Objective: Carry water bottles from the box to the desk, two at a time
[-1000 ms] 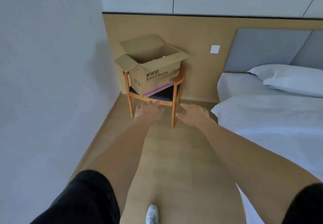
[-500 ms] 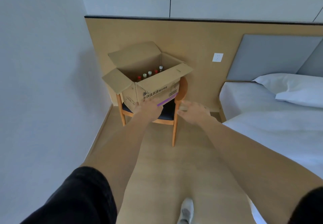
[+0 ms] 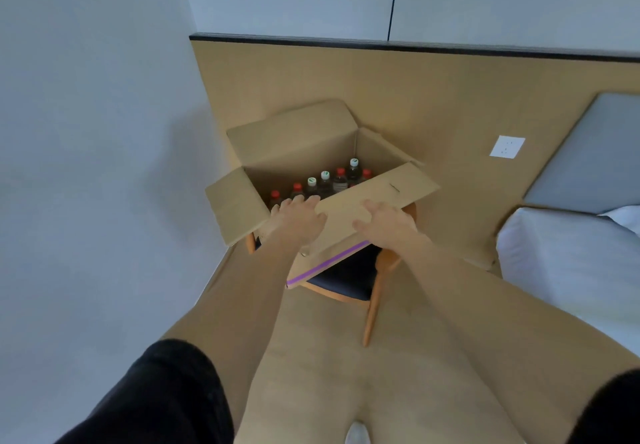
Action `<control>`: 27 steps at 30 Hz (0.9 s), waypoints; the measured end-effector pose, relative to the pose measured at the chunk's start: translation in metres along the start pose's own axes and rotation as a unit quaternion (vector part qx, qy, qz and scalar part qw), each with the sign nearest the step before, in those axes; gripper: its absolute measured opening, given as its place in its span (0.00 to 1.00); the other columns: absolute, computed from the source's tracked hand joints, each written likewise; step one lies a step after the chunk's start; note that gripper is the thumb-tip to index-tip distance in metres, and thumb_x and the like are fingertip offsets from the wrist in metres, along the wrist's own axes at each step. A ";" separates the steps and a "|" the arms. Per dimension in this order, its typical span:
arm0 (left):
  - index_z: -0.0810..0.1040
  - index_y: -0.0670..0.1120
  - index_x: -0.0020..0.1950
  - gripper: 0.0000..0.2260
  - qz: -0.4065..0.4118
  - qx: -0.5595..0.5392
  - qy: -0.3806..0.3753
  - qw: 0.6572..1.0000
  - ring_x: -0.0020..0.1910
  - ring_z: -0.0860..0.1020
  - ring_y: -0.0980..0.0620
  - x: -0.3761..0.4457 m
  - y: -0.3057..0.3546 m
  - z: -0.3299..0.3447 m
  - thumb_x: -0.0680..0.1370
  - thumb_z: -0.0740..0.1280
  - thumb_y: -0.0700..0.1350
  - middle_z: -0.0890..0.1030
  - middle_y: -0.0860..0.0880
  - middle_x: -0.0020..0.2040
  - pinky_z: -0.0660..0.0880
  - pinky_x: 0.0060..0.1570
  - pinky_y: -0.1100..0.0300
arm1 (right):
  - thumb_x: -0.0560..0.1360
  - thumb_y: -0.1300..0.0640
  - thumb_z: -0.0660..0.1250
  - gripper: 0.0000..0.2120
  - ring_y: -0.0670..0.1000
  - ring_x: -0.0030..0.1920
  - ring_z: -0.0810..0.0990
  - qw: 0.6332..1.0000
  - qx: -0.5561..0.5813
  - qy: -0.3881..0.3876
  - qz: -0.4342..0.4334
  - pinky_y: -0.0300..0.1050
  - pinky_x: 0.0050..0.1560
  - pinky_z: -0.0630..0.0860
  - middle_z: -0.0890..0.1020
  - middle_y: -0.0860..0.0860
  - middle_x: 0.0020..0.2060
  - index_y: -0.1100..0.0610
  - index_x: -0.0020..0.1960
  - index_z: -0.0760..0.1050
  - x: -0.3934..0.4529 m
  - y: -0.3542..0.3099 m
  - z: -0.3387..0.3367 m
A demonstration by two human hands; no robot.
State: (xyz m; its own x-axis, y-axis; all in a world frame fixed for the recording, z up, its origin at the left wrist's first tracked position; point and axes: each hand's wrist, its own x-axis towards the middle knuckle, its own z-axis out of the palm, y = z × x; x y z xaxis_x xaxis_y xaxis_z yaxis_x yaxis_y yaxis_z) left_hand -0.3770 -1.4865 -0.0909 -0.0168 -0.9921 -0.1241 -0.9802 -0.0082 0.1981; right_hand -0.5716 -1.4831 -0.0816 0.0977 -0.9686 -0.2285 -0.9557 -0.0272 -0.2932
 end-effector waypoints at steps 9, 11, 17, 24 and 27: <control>0.64 0.54 0.78 0.23 -0.045 -0.013 -0.012 0.999 0.72 0.68 0.42 0.110 0.020 0.008 0.83 0.55 0.56 0.71 0.46 0.73 0.63 0.72 0.42 | 0.81 0.38 0.56 0.31 0.59 0.74 0.66 0.999 -0.028 -0.021 -0.031 0.57 0.71 0.65 0.66 0.53 0.77 0.47 0.80 0.55 0.119 0.020 -0.031; 0.64 0.53 0.78 0.23 -0.054 -0.018 -0.015 0.998 0.72 0.68 0.42 0.132 0.021 0.012 0.82 0.55 0.56 0.71 0.46 0.73 0.64 0.71 0.42 | 0.81 0.38 0.56 0.31 0.59 0.74 0.66 0.999 -0.030 -0.021 -0.035 0.58 0.71 0.65 0.66 0.54 0.76 0.47 0.80 0.56 0.140 0.024 -0.032; 0.62 0.53 0.79 0.24 -0.068 -0.032 -0.028 0.997 0.72 0.68 0.40 0.208 0.022 0.026 0.83 0.55 0.56 0.69 0.45 0.75 0.64 0.71 0.43 | 0.80 0.37 0.58 0.31 0.59 0.72 0.69 0.998 -0.027 -0.023 -0.044 0.57 0.70 0.68 0.69 0.54 0.74 0.48 0.79 0.59 0.220 0.036 -0.041; 0.58 0.53 0.81 0.25 -0.102 -0.068 -0.058 0.991 0.72 0.68 0.39 0.303 0.016 0.052 0.84 0.55 0.57 0.68 0.45 0.76 0.66 0.69 0.42 | 0.80 0.37 0.59 0.32 0.58 0.72 0.69 0.994 -0.059 -0.054 -0.068 0.56 0.69 0.69 0.69 0.53 0.74 0.47 0.80 0.59 0.322 0.037 -0.038; 0.58 0.53 0.81 0.26 -0.118 -0.075 -0.075 0.987 0.72 0.69 0.39 0.332 0.010 0.069 0.84 0.55 0.57 0.68 0.45 0.75 0.67 0.69 0.42 | 0.80 0.38 0.60 0.31 0.59 0.71 0.70 0.993 -0.054 -0.079 -0.071 0.56 0.68 0.70 0.69 0.53 0.74 0.47 0.80 0.59 0.361 0.042 -0.029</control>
State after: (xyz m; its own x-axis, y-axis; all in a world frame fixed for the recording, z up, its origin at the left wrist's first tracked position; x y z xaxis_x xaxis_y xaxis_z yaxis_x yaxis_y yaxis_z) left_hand -0.4060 -1.8075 -0.1968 0.1680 -0.9306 -0.3251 -0.9200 -0.2665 0.2873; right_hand -0.5843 -1.8407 -0.1488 0.2680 -0.9026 -0.3368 -0.9526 -0.1960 -0.2327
